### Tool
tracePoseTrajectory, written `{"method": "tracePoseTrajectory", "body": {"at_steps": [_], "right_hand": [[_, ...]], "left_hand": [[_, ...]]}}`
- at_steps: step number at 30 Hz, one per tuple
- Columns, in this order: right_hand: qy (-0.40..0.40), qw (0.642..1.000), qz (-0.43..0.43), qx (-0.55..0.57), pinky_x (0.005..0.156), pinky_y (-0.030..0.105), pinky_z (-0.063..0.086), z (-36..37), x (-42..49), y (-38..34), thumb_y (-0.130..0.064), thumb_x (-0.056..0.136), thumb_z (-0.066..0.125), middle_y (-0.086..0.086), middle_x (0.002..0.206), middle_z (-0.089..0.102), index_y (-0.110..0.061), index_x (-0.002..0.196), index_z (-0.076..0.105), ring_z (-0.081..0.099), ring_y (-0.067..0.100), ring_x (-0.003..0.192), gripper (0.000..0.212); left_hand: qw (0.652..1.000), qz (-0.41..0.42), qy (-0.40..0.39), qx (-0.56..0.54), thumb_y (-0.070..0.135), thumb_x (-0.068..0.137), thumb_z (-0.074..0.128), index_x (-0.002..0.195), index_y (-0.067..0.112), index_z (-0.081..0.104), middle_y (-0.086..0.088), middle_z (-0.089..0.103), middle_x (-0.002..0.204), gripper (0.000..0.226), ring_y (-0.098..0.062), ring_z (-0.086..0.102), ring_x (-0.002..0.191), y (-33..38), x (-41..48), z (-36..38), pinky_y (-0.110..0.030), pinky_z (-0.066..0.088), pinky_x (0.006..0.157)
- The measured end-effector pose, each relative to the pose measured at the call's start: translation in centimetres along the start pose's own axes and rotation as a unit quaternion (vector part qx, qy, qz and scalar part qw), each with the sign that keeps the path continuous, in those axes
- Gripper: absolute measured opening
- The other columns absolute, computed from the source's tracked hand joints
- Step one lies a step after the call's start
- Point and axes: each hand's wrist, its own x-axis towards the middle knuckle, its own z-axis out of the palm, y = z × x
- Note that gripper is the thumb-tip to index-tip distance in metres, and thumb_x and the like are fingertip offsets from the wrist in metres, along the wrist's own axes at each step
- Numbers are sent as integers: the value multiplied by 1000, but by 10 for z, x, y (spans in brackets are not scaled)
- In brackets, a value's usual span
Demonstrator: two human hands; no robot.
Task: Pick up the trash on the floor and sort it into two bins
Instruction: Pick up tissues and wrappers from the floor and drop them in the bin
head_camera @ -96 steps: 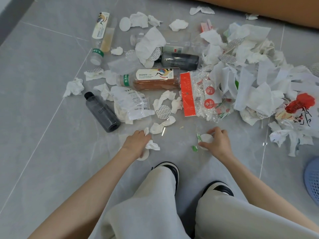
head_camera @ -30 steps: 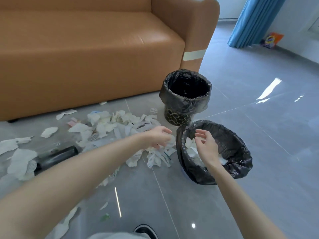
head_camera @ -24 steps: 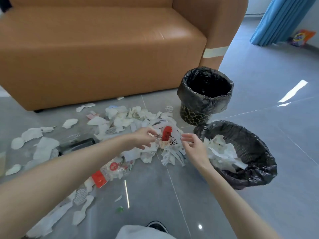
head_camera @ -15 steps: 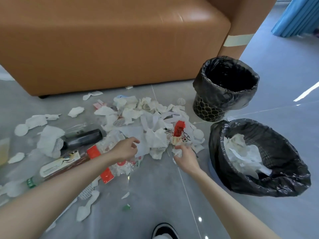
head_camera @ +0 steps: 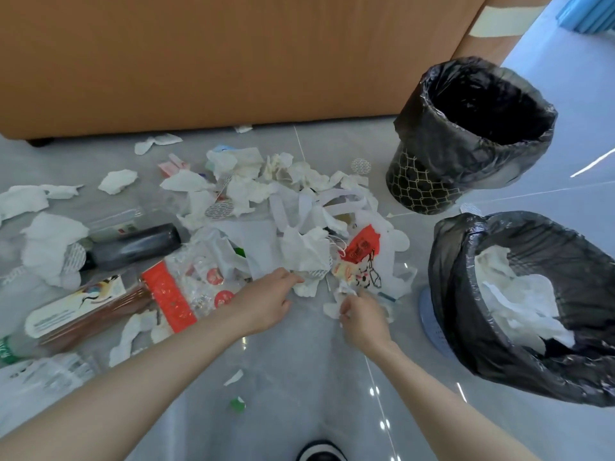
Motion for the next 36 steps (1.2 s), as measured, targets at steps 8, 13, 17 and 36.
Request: {"method": "tracePoseTrajectory", "body": {"at_steps": [8, 13, 17, 36], "right_hand": [[-49, 995, -39, 71, 78, 32, 47, 14, -18, 16, -15, 74, 68, -6, 111, 56, -24, 110, 57, 54, 17, 98, 39], [-44, 997, -37, 56, 68, 27, 36, 15, -18, 15, -18, 75, 72, -3, 109, 56, -23, 107, 61, 54, 20, 97, 34], [-38, 998, -40, 42, 68, 29, 39, 12, -19, 9, -15, 81, 63, 1, 109, 58, -22, 103, 65, 57, 22, 97, 24], [61, 969, -86, 224, 49, 26, 29, -134, -52, -32, -24, 92, 52, 1, 61, 55, -27, 99, 54, 35, 9, 43, 7]], "left_hand": [[986, 0, -72, 148, 9, 92, 47, 150, 19, 11, -2, 11, 156, 69, -24, 22, 139, 0, 28, 53, -41, 35, 106], [984, -16, -12, 175, -5, 83, 53, 134, 11, 36, -7, 35, 134, 56, -28, 36, 123, -5, 31, 72, -38, 40, 88], [990, -38, -5, 136, -4, 85, 49, 118, 9, 48, -10, 49, 123, 36, -28, 45, 117, -17, 26, 73, -36, 41, 86], [997, 3, 8, 78, 10, 89, 50, 120, 17, 42, 3, 6, 157, 33, -32, 42, 124, -8, 18, 51, -35, 44, 85]]}}
